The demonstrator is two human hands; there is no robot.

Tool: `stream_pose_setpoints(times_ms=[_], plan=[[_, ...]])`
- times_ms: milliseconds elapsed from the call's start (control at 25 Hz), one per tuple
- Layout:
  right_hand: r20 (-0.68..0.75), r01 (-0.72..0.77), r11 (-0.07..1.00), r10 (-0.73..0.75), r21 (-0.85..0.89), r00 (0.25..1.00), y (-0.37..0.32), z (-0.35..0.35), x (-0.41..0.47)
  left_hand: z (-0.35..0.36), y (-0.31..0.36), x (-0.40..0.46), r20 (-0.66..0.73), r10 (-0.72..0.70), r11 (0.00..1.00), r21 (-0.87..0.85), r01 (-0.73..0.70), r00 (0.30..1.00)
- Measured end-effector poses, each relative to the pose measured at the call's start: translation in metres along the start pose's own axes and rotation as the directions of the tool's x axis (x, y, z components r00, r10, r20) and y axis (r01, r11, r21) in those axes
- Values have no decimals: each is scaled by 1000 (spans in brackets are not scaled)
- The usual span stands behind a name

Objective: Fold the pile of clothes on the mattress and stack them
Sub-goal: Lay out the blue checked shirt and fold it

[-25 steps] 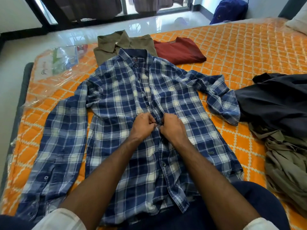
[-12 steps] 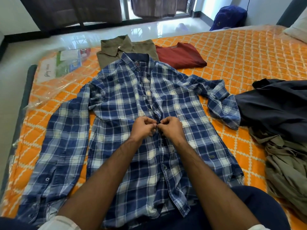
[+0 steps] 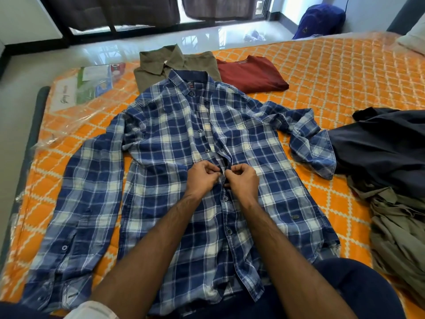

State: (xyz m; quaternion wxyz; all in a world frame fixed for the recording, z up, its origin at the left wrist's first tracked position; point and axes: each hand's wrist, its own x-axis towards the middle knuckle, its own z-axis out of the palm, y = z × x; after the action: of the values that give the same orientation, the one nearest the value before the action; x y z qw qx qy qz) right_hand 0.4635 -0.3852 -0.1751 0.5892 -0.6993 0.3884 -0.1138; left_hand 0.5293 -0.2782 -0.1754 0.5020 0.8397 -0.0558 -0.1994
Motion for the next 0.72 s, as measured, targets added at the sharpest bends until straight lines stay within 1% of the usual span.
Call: stream_pose_setpoints(times_ms=[120,240,360,520,720], plan=[[-1,22,1000,-22,-23,1000,3,2,-1,1,1,-1,-20,-29,999,-41,28,999],[2,63,994,-63,-92,998,4,6,-3,-6,2,-1,38,-84,989,-121,88,996],[44,98,985,-92,-142,995,6,7,-7,-10,2,1,73,-101,980,-166,112,992],[71,94,993,-89,-74,993,10,4,-8,-7,1,-1,32,-92,985,-146,96,995],[153,28,997,-38,65,988,11,-4,-2,-8,-1,0,10,-100,981,-165,100,995]])
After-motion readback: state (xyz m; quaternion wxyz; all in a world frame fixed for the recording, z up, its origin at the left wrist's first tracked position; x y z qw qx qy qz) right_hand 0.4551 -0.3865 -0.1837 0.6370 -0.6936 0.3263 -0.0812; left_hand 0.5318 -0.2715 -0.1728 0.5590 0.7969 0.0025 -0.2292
